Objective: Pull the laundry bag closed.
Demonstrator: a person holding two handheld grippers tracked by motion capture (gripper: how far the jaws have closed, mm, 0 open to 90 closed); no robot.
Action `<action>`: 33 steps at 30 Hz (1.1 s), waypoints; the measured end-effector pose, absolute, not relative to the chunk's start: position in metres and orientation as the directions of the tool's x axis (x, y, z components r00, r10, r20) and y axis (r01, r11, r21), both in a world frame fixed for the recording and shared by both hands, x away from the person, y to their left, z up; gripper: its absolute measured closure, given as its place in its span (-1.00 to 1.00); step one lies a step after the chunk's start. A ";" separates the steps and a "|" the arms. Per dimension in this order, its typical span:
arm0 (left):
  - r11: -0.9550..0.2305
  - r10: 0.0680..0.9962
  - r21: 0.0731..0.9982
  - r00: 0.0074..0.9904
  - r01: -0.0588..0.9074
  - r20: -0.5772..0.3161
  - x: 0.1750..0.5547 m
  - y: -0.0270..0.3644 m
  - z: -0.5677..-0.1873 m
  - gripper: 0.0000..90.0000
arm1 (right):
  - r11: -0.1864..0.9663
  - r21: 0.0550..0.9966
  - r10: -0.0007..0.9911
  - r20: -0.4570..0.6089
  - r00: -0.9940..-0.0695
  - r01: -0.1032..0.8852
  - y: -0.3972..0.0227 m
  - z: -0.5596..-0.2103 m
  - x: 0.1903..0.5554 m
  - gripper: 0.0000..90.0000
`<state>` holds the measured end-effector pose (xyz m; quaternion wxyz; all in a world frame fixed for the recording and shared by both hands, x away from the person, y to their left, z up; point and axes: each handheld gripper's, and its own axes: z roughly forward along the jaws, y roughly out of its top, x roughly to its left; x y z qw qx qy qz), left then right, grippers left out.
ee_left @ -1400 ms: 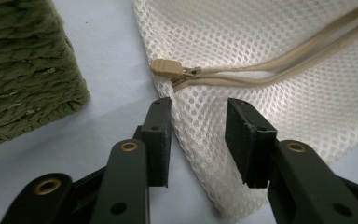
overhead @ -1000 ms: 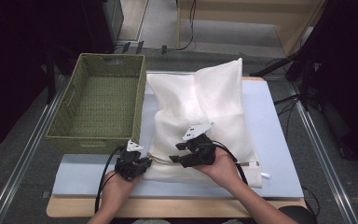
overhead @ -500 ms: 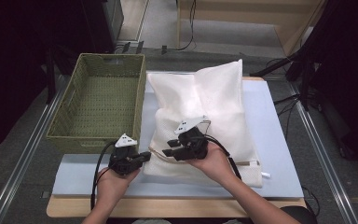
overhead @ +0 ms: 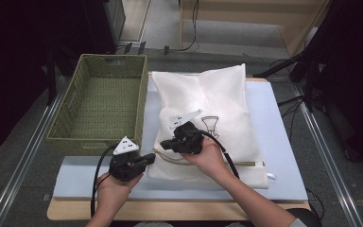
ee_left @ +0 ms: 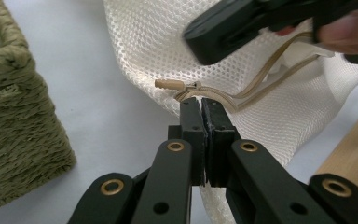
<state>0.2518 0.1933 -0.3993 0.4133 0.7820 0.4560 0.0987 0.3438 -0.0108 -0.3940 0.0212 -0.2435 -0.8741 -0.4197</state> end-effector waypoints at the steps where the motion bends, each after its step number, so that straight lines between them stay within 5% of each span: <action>1: -0.245 0.796 0.736 0.564 0.632 -0.219 0.251 0.193 -0.399 0.98 | 0.532 0.719 0.412 0.243 -0.878 0.448 -0.009 -0.395 0.345 1.00; 10: -0.257 0.790 0.737 0.575 0.625 -0.212 0.247 0.192 -0.399 0.98 | 0.565 0.693 0.403 0.240 -0.883 0.447 0.010 -0.411 0.349 1.00; 17: -0.257 0.789 0.737 0.576 0.625 -0.214 0.248 0.193 -0.402 0.98 | 0.511 0.696 0.320 0.390 -0.863 0.504 0.006 -0.414 0.357 1.00; 29: -0.275 0.779 0.732 0.591 0.624 -0.210 0.247 0.191 -0.403 0.98 | 0.559 0.679 0.360 0.319 -0.877 0.476 0.012 -0.417 0.356 1.00; 33: -0.280 0.783 0.726 0.587 0.628 -0.206 0.248 0.192 -0.404 0.98 | 0.546 0.671 0.324 0.383 -0.865 0.502 0.009 -0.419 0.359 1.00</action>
